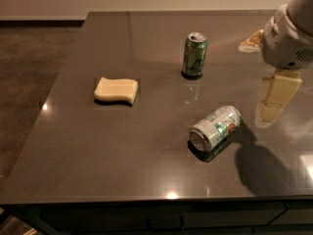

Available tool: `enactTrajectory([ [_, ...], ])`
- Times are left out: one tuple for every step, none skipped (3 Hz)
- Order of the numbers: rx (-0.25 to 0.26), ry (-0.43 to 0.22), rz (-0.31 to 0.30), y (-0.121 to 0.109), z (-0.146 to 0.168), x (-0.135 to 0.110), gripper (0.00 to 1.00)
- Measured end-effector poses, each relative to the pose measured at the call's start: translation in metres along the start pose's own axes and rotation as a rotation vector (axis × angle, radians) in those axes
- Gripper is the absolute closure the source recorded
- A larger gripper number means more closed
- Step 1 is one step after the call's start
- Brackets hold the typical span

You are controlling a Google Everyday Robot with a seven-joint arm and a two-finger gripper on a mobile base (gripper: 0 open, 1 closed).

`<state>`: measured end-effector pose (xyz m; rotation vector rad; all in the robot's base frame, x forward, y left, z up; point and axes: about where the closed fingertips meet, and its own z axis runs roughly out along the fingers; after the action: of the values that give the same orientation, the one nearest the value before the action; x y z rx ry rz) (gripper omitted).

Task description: Place 7up can upright

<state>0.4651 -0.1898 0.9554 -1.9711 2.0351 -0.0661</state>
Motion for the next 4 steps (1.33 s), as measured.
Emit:
enactTrajectory([
  [-0.054, -0.007, -0.164, -0.003, 0.026, -0.011, 0.00],
  [-0.110, -0.005, -0.328, 0.005, 0.050, -0.016, 0.00],
  [-0.143, -0.013, -0.481, 0.014, 0.069, -0.016, 0.00],
  [-0.172, -0.030, -0.619, 0.022, 0.081, -0.016, 0.00],
])
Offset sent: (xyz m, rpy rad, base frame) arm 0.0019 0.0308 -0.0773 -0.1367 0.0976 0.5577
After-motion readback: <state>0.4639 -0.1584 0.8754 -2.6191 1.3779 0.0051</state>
